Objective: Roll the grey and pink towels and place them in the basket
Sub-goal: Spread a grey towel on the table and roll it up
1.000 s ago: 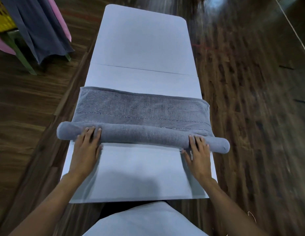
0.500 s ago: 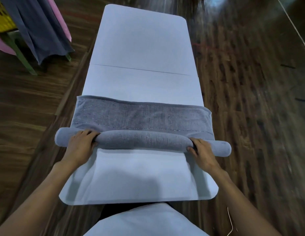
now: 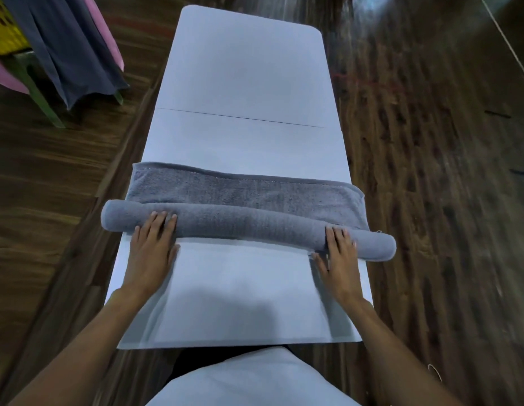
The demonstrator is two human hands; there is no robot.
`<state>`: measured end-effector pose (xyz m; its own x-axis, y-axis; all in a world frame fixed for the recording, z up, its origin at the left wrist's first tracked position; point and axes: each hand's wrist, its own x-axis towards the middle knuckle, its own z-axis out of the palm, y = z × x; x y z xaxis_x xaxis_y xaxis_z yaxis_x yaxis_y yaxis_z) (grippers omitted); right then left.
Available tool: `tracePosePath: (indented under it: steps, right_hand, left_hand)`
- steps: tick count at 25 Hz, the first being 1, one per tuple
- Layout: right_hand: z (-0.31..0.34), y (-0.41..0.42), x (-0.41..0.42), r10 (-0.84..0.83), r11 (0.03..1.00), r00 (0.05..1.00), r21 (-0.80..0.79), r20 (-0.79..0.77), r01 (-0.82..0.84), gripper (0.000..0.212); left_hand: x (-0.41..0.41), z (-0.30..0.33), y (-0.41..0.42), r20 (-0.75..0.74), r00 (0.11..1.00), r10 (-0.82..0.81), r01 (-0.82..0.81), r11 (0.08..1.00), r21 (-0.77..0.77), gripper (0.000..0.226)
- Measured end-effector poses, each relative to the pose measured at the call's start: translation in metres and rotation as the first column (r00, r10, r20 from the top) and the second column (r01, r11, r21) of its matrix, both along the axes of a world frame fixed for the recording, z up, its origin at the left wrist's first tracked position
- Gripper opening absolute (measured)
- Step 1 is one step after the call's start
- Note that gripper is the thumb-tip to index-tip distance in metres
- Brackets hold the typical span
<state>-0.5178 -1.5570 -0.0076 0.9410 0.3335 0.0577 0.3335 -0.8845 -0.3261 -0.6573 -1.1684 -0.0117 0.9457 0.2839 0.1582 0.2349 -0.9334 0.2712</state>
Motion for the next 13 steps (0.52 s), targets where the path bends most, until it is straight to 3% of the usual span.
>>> tracePosePath:
  steps: [7,11,13]
  right_hand:
    - [0.016,0.007,0.054,0.045,0.999,0.991,0.019,-0.126,-0.043,0.047]
    - [0.027,-0.014,0.034,0.160,0.981,0.962,0.146,-0.223,-0.130,0.037]
    - [0.033,-0.026,0.031,0.232,0.971,0.920,0.138,-0.317,-0.197,0.029]
  left_hand:
    - [0.048,0.027,0.023,-0.020,1.000,-0.009,0.009,1.000,-0.023,0.038]
    - [0.018,0.035,0.021,-0.025,0.999,-0.045,0.042,0.993,-0.107,0.030]
    - [0.004,0.035,0.025,-0.111,0.989,-0.100,0.086,0.988,-0.129,0.029]
